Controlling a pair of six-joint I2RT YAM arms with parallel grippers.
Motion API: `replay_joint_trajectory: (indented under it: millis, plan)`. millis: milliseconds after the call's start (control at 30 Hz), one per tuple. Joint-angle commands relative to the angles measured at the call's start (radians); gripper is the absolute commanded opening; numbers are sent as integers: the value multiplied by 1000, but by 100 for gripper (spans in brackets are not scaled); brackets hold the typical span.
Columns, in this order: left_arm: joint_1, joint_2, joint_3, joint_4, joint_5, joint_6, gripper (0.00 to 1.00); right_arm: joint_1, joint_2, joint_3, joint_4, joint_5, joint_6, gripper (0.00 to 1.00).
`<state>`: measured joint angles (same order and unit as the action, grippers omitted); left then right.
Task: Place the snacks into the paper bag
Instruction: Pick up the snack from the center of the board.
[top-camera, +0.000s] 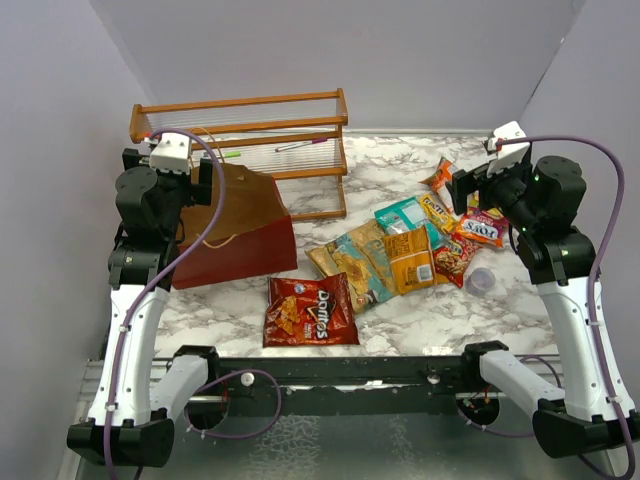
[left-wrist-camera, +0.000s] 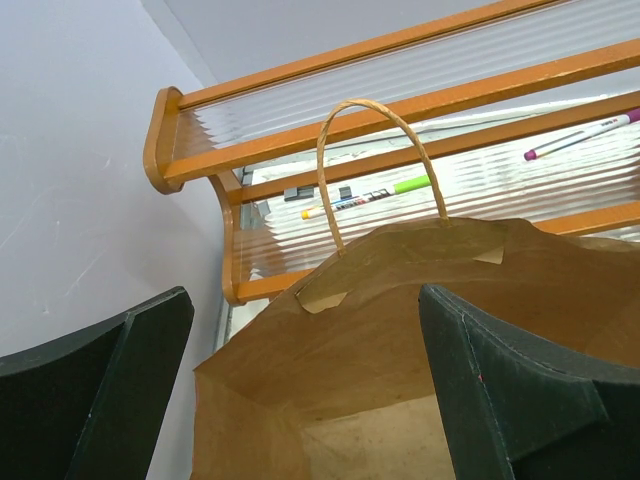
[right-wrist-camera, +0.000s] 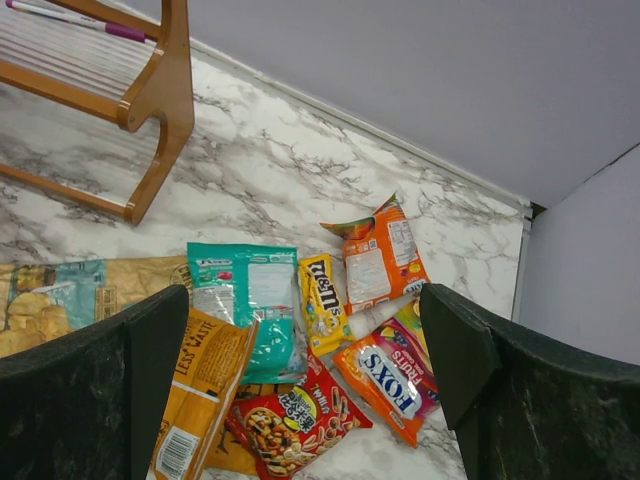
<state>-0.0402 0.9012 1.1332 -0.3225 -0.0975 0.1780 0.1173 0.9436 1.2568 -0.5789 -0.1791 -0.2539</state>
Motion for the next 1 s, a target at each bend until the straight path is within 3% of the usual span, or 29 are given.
replay_joint_trajectory:
  millis: [0, 533, 967]
  plan:
    - [8, -16, 7, 27, 38, 17, 99, -8, 5, 32, 8, -43, 19, 99]
    - [11, -8, 7, 35, 79, 18, 99, -10, 3, 35, 14, -13, -10, 99]
    - [11, 37, 100, -50, 211, 81, 99, -10, 27, -18, -8, 30, -56, 99]
